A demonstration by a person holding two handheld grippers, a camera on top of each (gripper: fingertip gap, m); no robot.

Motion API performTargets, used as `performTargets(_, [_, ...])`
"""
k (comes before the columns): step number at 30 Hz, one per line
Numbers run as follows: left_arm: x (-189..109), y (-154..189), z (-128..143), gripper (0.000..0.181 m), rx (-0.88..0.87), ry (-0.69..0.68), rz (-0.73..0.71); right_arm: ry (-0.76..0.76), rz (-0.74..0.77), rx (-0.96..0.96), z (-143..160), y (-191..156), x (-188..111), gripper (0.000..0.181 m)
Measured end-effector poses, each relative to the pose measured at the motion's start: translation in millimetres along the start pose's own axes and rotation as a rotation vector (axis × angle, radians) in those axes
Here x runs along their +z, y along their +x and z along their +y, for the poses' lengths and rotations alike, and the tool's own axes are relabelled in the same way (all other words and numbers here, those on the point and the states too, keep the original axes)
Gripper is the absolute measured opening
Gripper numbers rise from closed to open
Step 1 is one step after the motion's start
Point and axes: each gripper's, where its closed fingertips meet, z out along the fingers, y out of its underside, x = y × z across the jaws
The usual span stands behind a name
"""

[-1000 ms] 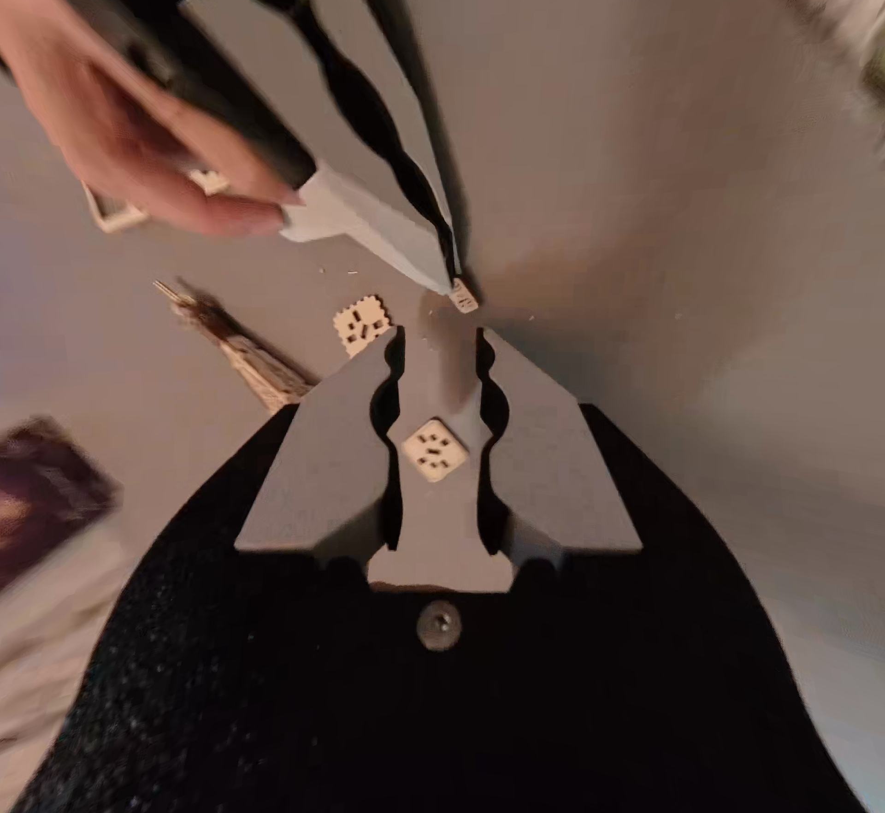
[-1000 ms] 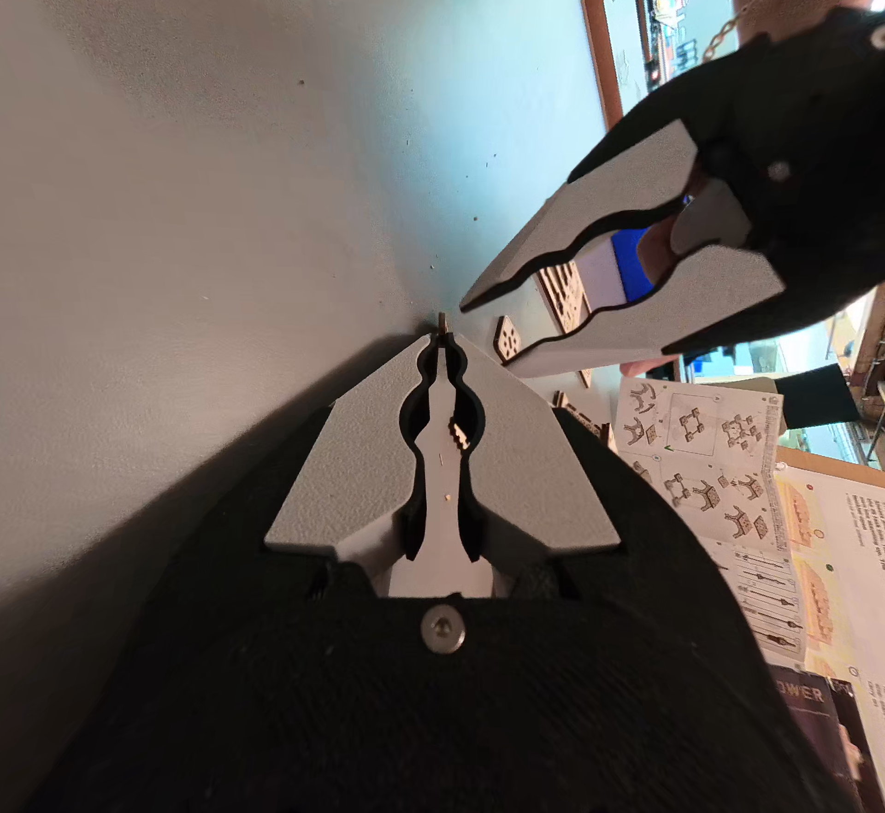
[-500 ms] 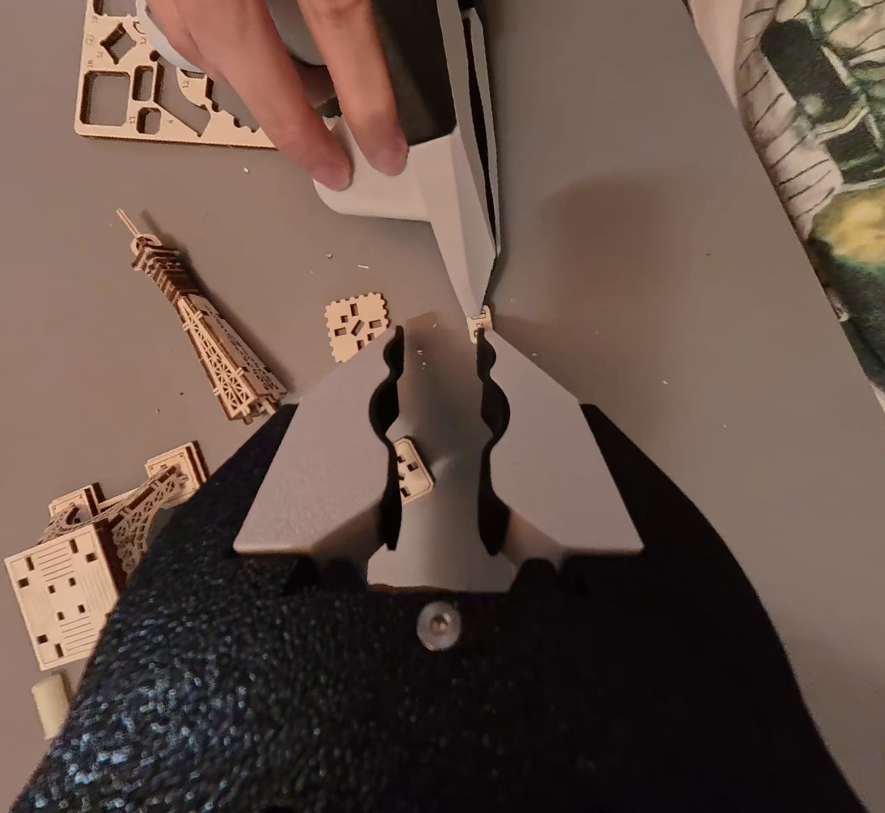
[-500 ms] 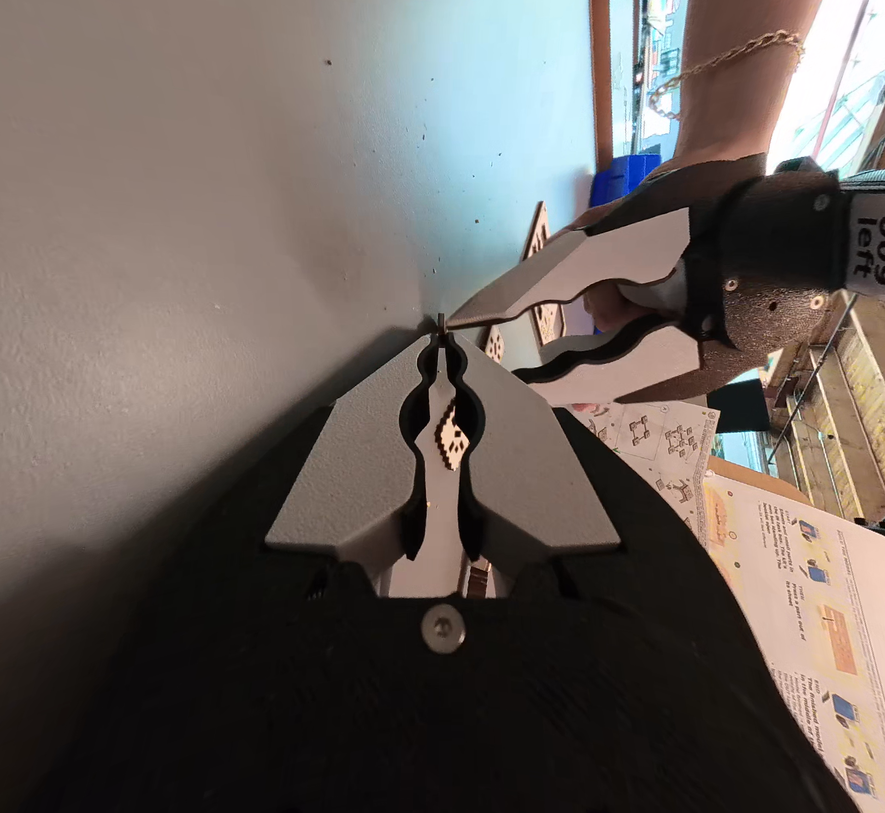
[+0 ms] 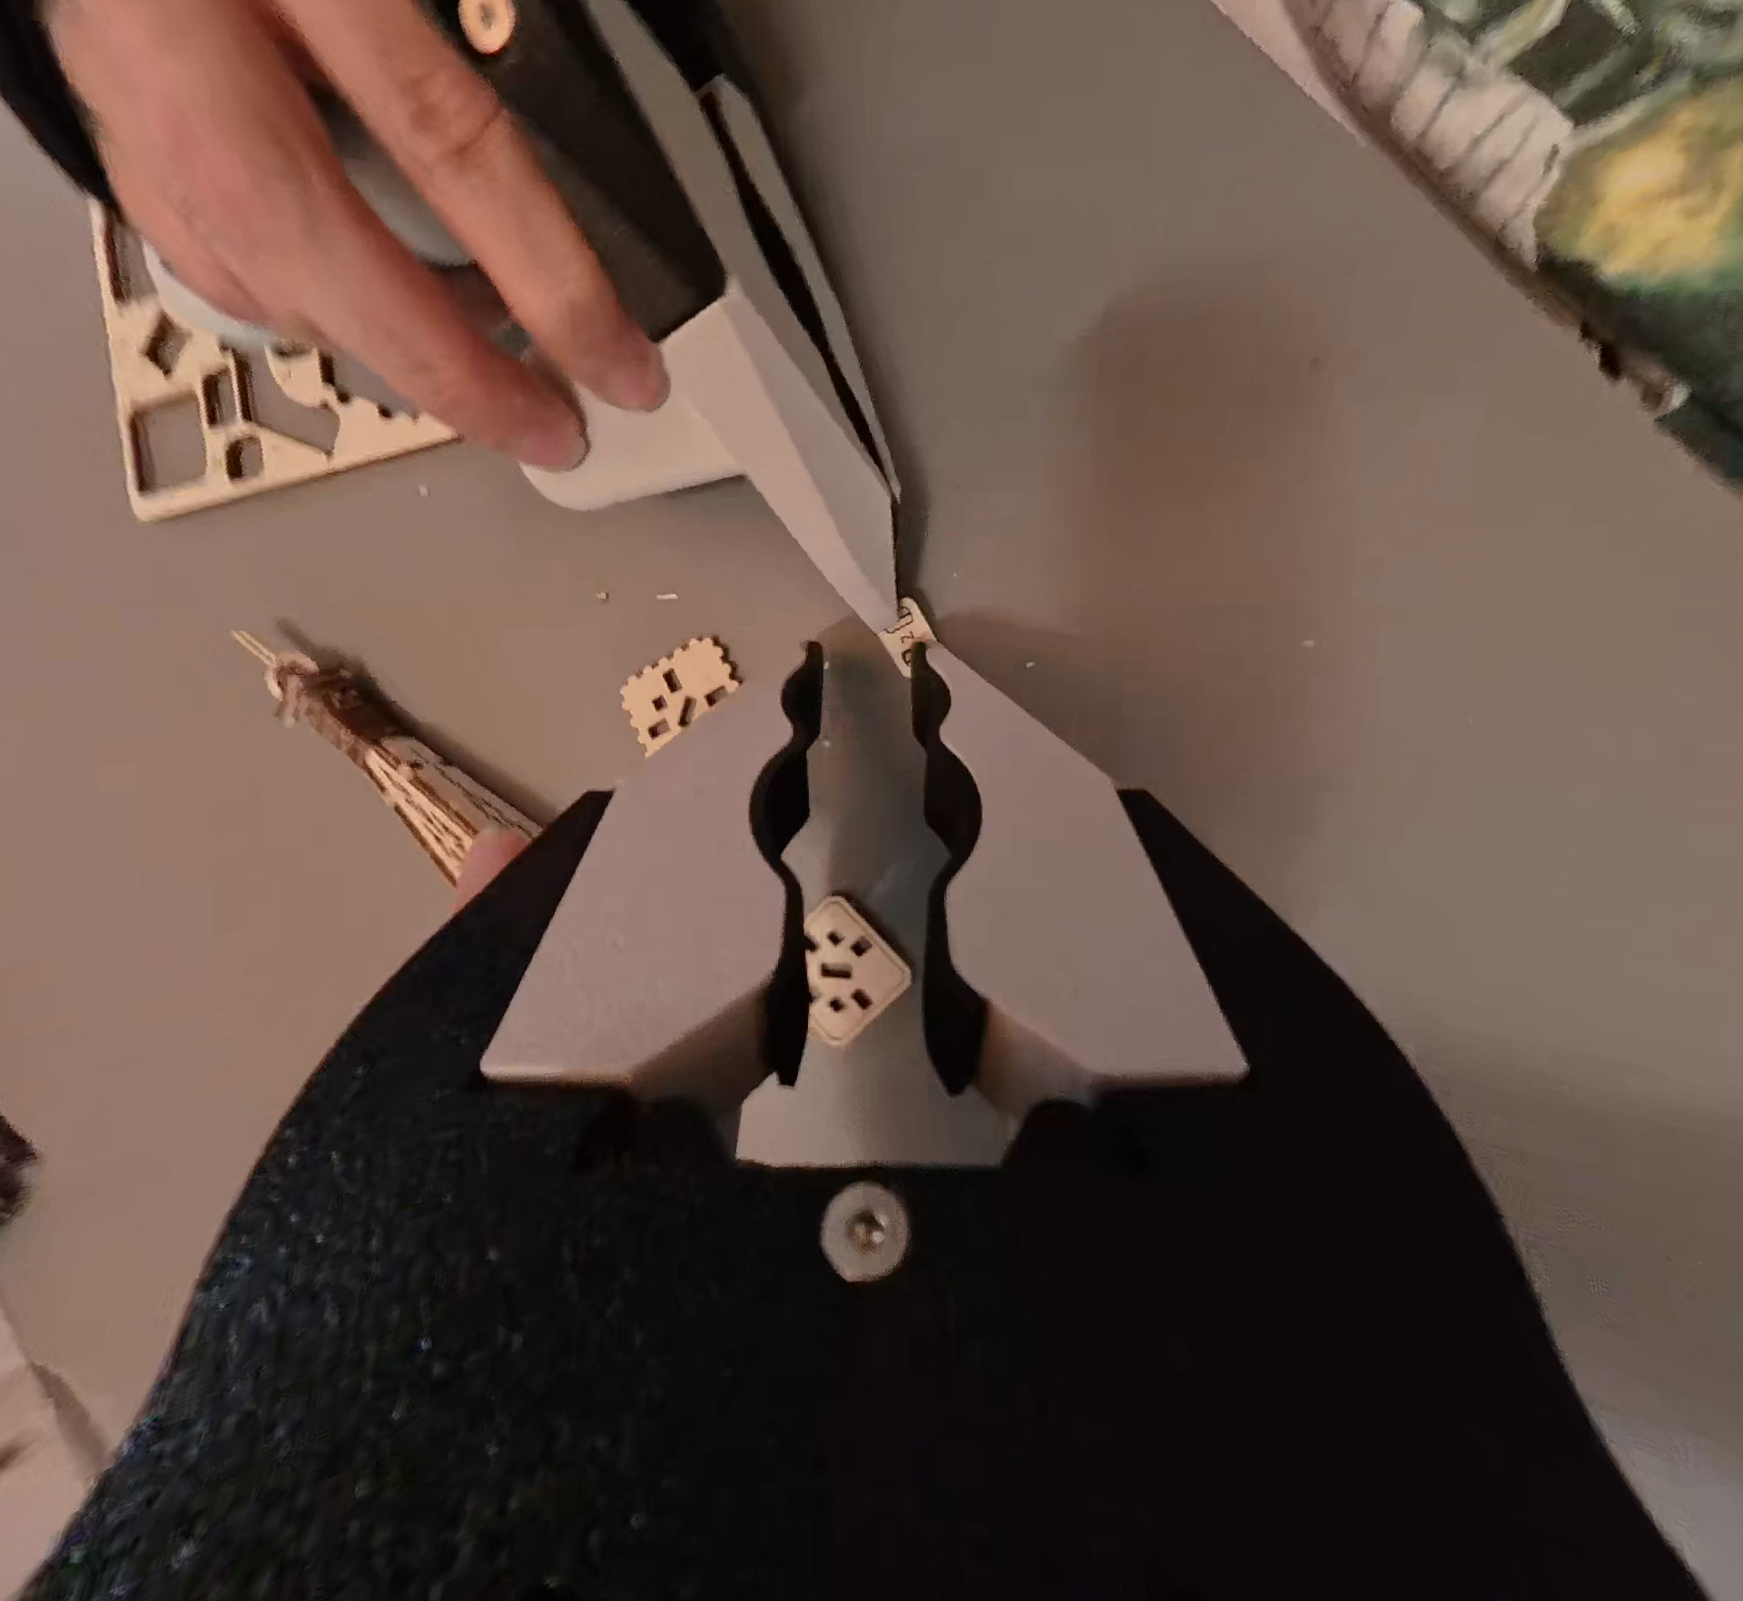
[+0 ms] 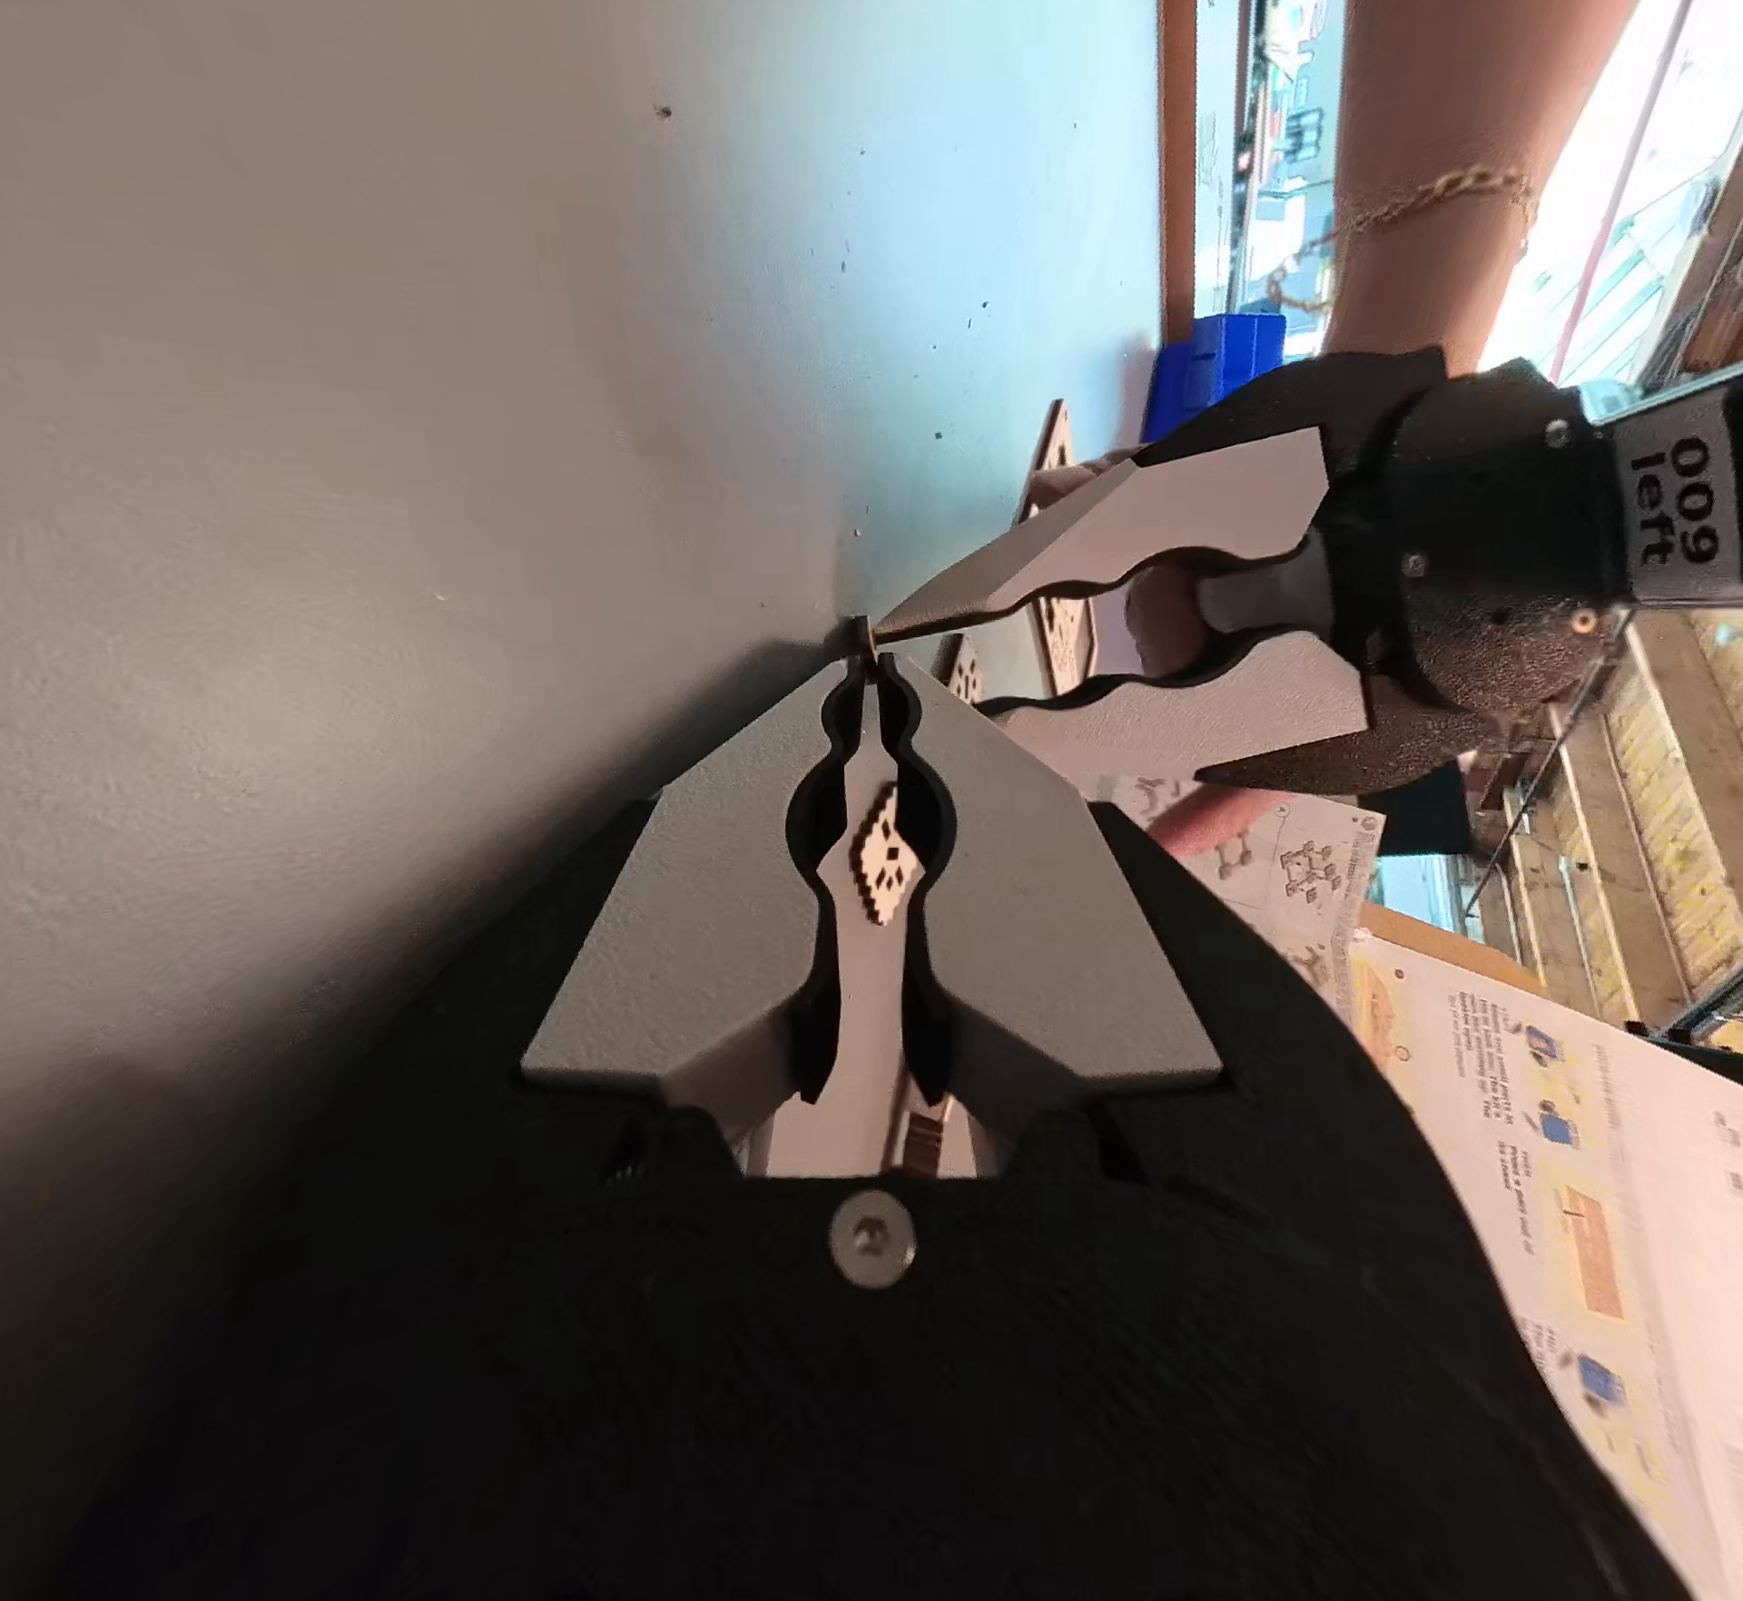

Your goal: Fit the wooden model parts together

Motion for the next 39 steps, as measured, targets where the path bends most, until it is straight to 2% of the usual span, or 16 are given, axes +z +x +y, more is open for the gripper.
performTargets(7, [-0.8, -12.0, -8.7, 0.044, 0.376, 0.006, -0.057, 0.004, 0.019, -0.005, 1.3, 1.8, -1.1, 0.000])
performTargets(12, [0.7, -20.7, -15.5, 0.066, 0.493, -0.032, -0.050, 0.002, 0.023, 0.004, 1.8, 1.9, -1.2, 0.001])
performTargets(15, [1.8, -21.6, -16.9, 0.069, 0.533, -0.053, -0.030, -0.002, 0.027, -0.001, 2.0, 1.9, -1.1, 0.001])
performTargets(20, [2.2, -23.1, -18.5, 0.069, 0.584, -0.007, -0.019, -0.008, 0.038, 0.018, 3.4, 3.2, -0.1, 0.001])
performTargets(28, [4.3, -31.2, -14.3, 0.078, 0.414, -0.002, -0.001, -0.049, 0.063, 0.050, 5.8, 5.9, 4.2, 0.001])
performTargets(34, [4.6, -38.0, -7.1, 0.090, 0.266, -0.061, -0.073, -0.082, 0.076, 0.027, 3.5, 7.4, 8.2, 0.000])
performTargets(35, [4.8, -35.1, -6.3, 0.077, 0.253, -0.068, -0.075, -0.096, 0.080, 0.029, 4.5, 8.3, 8.1, 0.000])
performTargets(36, [3.7, -36.0, -5.5, 0.074, 0.245, -0.078, -0.109, -0.107, 0.076, 0.036, 6.8, 8.5, 7.5, 0.000])
performTargets(39, [-3.7, -46.6, -5.4, 0.090, 0.190, -0.112, -0.286, -0.073, 0.082, 0.062, 7.6, 7.1, 8.3, 0.000])
